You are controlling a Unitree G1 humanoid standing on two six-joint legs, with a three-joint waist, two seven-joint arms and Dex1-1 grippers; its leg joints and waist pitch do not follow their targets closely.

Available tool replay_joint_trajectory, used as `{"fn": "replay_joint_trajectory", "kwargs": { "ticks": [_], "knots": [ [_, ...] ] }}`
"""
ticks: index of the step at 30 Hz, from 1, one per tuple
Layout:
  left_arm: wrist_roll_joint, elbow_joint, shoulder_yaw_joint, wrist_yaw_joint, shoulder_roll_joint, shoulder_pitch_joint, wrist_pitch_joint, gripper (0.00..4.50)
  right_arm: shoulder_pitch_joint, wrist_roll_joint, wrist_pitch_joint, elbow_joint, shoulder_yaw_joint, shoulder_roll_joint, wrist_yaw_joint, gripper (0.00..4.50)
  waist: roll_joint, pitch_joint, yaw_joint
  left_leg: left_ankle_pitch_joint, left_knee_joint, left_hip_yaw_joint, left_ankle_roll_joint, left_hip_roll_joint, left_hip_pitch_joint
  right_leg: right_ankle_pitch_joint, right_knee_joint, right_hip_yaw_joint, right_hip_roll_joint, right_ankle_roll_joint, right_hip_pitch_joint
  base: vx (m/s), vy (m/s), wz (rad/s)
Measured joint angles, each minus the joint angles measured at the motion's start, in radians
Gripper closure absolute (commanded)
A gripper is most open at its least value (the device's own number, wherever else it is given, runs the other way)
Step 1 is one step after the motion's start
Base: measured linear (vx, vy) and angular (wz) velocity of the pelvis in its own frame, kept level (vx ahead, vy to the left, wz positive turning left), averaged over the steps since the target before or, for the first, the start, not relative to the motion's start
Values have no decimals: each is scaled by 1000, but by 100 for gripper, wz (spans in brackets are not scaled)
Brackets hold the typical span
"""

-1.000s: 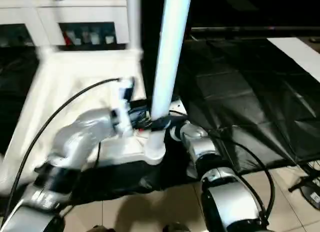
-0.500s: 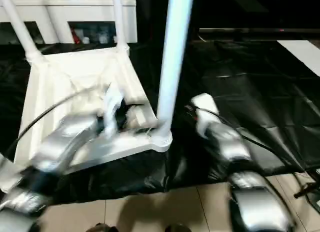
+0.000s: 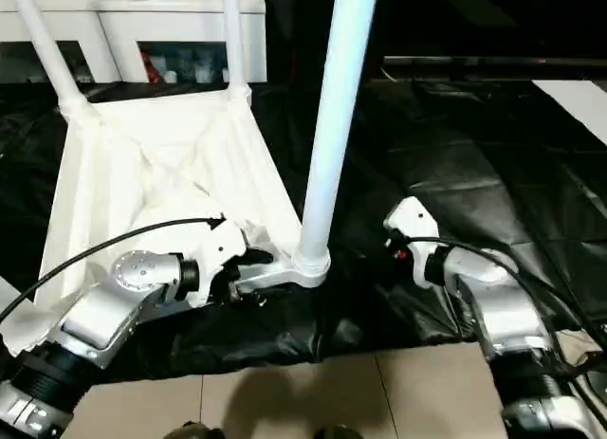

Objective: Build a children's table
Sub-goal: Rotate leg to tighten

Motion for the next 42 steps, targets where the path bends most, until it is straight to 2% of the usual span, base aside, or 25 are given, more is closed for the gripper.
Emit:
{"fn": "replay_joint_trajectory", "kwargs": {
  "ticks": [7, 10, 12, 16, 17, 18, 34, 38, 42],
  "knots": [
    [10, 13, 1, 1, 6, -24, 42, 200, 32, 28, 42, -75, 16, -34, 33, 0, 0, 0, 2, 0, 0, 0, 0, 0, 0, 0, -1, 0, 0, 0, 0, 0, 0, 0],
    [12, 12, 1, 4, 6, -31, 68, 213, 36, 29, 57, -98, 16, -42, 32, 0, 0, 0, 2, 0, 0, 0, 0, 0, 0, 0, -1, 0, 0, 0, 0, 0, 0, 0],
    [12, 12, 0, 6, 6, -35, 84, 246, 37, 29, 63, -108, 16, -42, 32, 0, 1, 0, 1, 0, 0, 0, 0, 0, 0, 0, -1, 0, 0, 0, 0, 0, 0, 0],
    [16, 11, -2, 0, 6, -38, 96, 257, 49, 30, 91, -124, 16, -43, 35, 0, 1, 0, 1, 0, 0, 0, 0, 0, 0, 0, -1, 0, 0, 0, 0, 0, 0, 0],
    [19, 9, -3, 0, 7, -39, 98, 280, 52, 31, 99, -134, 17, -43, 35, 0, 1, 0, 0, 0, 0, 0, 0, 0, 0, 0, -1, 0, 0, 0, 0, 0, 0, 0],
    [24, 6, -6, -2, 8, -40, 101, 280, 53, 32, 104, -141, 17, -44, 36, 0, 1, -1, 0, 0, 0, 0, 0, 0, 0, 0, -1, 0, 0, 0, 0, 0, 0, 0],
    [34, -28, -38, -74, 67, -39, 123, 405, 53, 32, 127, -152, 19, -52, 35, 0, 3, -2, -3, 0, 0, 0, 0, 0, 0, -1, -1, 0, 0, 1, 0, 0, 0, 0],
    [31, -10, -37, -103, 73, -39, 63, 428, 53, 32, 128, -153, 23, -52, 34, 0, 3, -2, -5, 0, 0, 0, 0, 0, 0, -1, -2, 0, 0, 1, 0, 0, 0, 0],
    [30, 53, -35, -147, 89, -48, -46, 444, 53, 32, 127, -153, 40, -40, 33, 0, 4, -2, -2, 0, -1, 0, 0, 0, 0, -1, -2, 0, 0, 1, 0, 0, 0, 0]
  ]
}}
